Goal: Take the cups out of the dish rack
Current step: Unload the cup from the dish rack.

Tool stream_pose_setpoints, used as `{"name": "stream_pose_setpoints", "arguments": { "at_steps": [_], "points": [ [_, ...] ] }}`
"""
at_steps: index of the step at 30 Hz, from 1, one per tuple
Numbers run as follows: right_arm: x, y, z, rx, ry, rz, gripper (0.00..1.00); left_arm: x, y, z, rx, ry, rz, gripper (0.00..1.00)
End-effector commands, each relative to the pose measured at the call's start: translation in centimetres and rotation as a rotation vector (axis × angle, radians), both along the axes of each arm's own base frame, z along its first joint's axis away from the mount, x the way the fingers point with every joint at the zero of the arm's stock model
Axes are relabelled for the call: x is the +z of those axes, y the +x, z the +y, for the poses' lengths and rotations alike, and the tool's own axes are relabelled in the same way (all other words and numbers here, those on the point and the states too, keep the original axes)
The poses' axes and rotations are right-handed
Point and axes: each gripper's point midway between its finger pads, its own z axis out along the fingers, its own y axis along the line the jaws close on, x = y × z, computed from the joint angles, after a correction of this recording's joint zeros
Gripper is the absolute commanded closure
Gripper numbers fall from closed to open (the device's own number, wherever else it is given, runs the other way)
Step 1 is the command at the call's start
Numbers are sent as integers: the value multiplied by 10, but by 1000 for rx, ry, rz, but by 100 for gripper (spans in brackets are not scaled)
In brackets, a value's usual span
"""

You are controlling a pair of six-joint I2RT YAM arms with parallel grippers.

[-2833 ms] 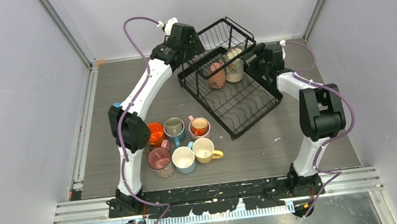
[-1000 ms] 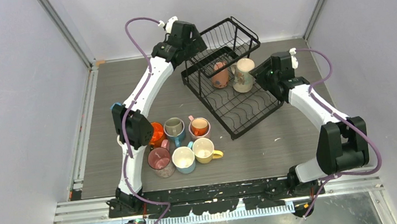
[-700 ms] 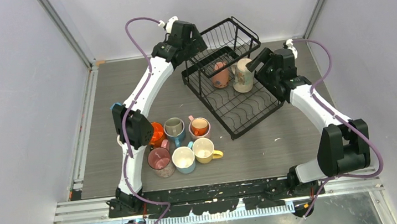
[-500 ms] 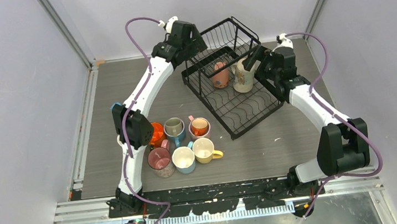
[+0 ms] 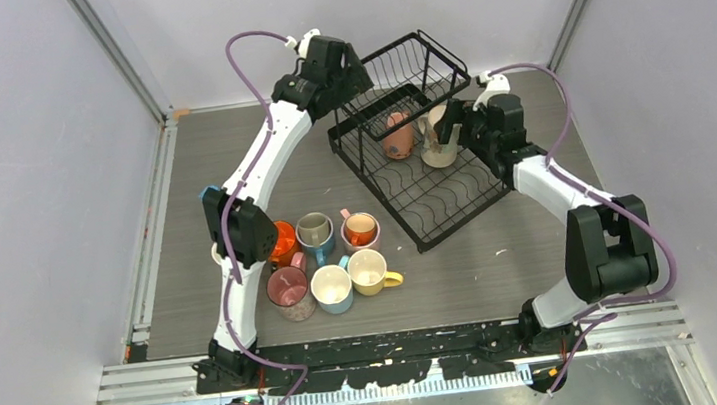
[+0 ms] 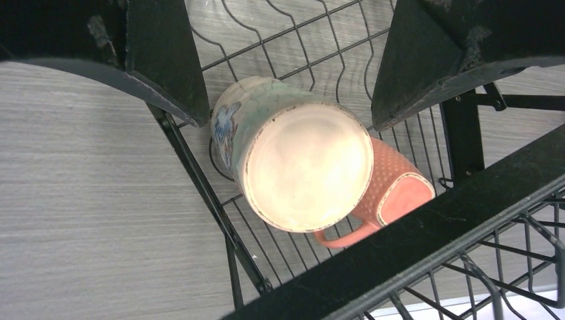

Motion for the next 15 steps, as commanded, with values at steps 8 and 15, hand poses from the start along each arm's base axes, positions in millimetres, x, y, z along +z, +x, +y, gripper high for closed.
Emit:
{"name": "stream_pose_setpoints", "arguments": {
  "at_steps": [8, 15],
  "points": [
    [16, 30, 9, 11, -141, -154, 4, -55, -34, -51, -182, -89, 212, 0],
    [16, 39, 4, -54, -161, -177, 4, -58, -33, -50, -178, -90, 217, 0]
  ]
}}
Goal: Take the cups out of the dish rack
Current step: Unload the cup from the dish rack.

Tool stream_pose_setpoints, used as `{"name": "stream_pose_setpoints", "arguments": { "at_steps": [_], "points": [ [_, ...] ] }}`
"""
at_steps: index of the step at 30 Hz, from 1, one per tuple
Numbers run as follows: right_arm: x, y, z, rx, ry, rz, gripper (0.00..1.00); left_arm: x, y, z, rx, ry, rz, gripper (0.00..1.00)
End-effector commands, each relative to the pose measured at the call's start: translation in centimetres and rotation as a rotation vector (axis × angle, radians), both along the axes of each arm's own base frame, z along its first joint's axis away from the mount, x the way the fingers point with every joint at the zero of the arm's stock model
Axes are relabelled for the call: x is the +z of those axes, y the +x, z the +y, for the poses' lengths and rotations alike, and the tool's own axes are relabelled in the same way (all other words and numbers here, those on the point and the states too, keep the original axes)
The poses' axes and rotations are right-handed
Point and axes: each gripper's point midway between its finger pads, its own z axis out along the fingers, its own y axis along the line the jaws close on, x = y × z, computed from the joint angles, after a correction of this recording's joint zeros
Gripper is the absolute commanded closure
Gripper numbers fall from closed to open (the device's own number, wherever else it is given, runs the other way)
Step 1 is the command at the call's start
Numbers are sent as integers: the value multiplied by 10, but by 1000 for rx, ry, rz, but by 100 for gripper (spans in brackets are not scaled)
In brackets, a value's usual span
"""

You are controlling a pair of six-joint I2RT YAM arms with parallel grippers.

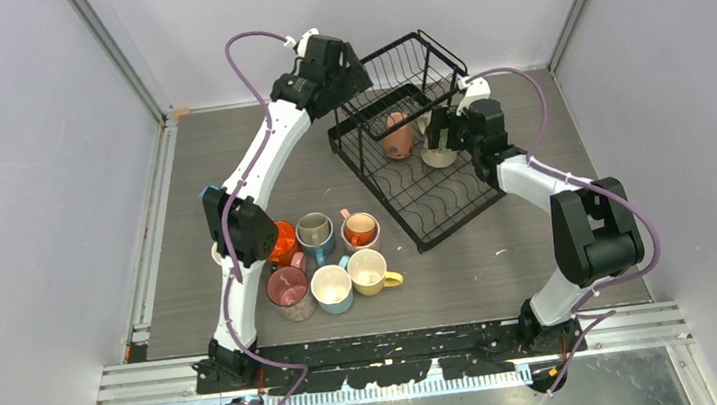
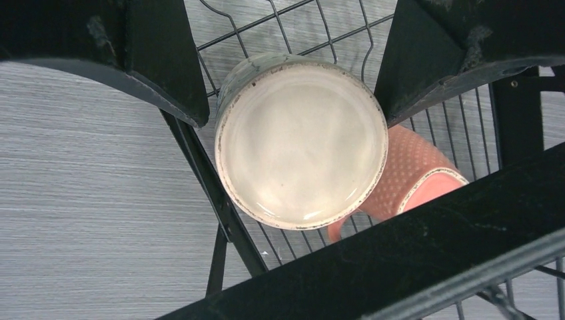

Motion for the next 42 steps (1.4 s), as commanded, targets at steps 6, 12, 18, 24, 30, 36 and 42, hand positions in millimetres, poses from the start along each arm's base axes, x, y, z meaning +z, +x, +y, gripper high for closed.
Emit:
{"name": "stream_pose_setpoints", "arguments": {
  "at_steps": [6, 12, 18, 24, 30, 36, 42],
  "points": [
    [40, 21, -9, -84, -25, -137, 9, -58, -33, -50, -168, -82, 207, 0],
    [43, 10, -8, -99, -30, -125, 15, -59, -33, -50, -168, -90, 211, 0],
    [50, -13, 0, -109, -24, -115, 16, -57, -29, -50, -162, -107, 207, 0],
    [50, -40, 6, -109, -9, -99, 16, -56, -23, -49, -151, -120, 199, 0],
    [45, -64, 7, -105, 9, -67, 11, -57, -20, -54, -159, -134, 196, 0],
    [33, -72, 5, -117, -5, -16, 0, -55, -24, -55, -179, -134, 201, 0],
    [36, -66, 2, -141, -29, 24, 0, -49, -27, -53, -193, -129, 190, 0]
  ]
}}
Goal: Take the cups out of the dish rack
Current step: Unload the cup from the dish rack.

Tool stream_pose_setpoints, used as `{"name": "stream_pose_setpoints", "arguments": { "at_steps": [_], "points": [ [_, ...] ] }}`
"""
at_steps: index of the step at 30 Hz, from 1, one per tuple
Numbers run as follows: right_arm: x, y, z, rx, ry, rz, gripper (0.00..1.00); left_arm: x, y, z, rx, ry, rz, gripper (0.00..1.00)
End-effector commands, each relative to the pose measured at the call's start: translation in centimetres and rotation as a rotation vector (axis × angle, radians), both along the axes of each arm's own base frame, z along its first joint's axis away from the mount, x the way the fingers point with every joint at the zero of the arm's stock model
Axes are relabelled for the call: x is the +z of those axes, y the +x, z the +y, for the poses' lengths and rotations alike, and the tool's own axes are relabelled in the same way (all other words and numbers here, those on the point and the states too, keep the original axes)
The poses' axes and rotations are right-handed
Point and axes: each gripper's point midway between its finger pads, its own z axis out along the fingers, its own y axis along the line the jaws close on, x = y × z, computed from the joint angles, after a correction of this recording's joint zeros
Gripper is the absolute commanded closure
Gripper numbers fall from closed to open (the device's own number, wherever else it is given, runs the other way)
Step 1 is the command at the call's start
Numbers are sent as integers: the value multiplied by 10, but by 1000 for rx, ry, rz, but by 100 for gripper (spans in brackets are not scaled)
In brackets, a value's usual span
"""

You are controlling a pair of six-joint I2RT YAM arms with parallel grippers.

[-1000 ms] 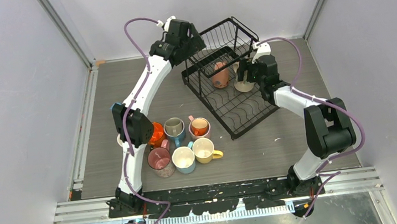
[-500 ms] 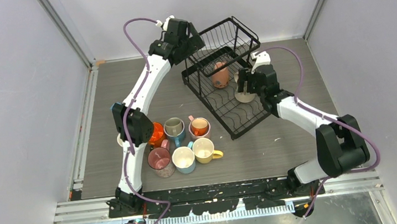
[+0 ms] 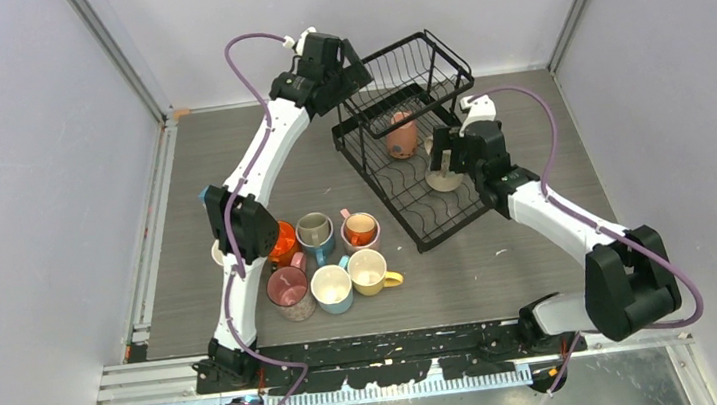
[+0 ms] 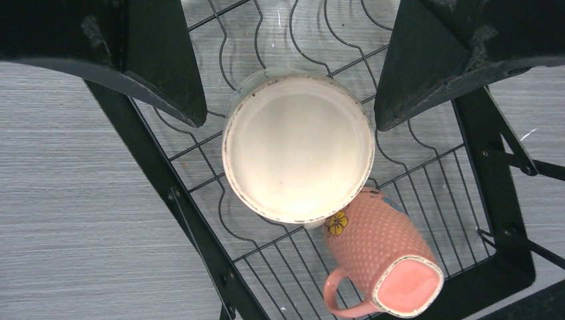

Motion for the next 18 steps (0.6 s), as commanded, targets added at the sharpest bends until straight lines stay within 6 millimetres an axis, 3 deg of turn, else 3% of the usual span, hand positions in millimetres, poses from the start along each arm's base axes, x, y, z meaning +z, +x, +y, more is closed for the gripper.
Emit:
{"name": "stream_pose_setpoints", "arguments": {
  "at_steps": [1, 18],
  "points": [
    [22, 11, 0, -34, -1, -14, 0, -49, -36, -47, -195, -60, 173, 0],
    [18, 24, 7, 12, -58, 62, 0, -13, -27, -45, -245, -109, 87, 0]
  ]
}}
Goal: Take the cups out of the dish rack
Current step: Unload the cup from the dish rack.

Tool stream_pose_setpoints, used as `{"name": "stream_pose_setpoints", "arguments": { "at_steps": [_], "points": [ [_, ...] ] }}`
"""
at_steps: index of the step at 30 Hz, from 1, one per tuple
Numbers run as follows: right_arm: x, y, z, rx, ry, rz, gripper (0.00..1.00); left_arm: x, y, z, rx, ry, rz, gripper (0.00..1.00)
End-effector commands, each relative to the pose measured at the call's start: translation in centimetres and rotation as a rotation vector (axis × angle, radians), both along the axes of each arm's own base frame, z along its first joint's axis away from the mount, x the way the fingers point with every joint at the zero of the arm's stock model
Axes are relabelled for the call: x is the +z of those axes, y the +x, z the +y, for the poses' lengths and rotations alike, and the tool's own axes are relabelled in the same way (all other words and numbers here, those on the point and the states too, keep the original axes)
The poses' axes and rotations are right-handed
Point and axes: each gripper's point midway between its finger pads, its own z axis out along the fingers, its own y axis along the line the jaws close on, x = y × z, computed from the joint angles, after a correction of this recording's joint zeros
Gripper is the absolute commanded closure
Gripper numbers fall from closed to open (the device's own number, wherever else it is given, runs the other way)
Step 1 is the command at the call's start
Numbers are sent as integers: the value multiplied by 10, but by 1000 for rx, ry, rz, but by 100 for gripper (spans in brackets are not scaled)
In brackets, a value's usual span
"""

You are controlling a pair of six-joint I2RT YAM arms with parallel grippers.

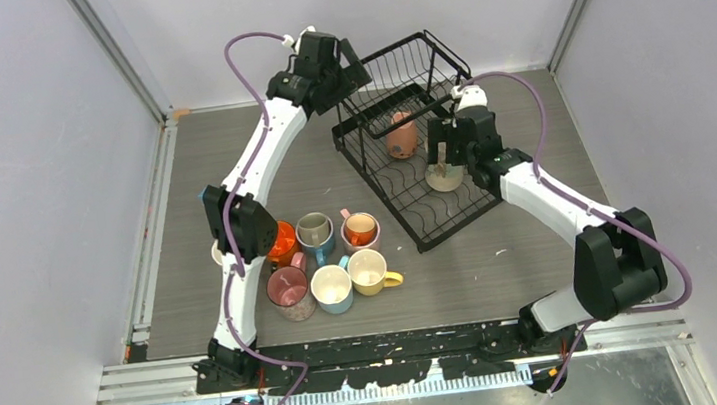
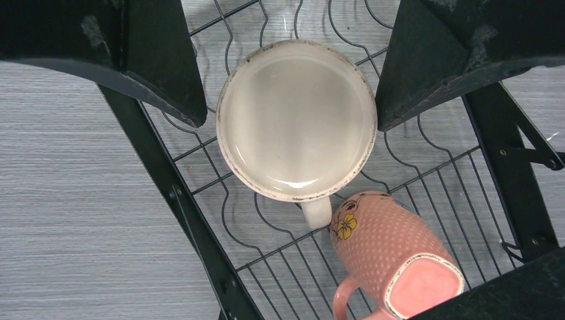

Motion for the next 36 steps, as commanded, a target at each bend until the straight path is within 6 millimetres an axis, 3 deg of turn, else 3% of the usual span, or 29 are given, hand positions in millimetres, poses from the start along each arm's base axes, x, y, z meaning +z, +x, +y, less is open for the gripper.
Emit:
{"name": "stream_pose_setpoints", "arguments": {
  "at_steps": [1, 24, 36],
  "points": [
    [19, 11, 6, 21, -2, -41, 0, -13, -27, -46, -215, -103, 85, 0],
    [-2, 24, 3, 5, -18, -12, 1, -1, -21, -12, -188, -76, 49, 0],
    [-14, 24, -2, -21, -31, -14, 8, 24, -18, 9, -165, -90, 7, 0]
  ]
}}
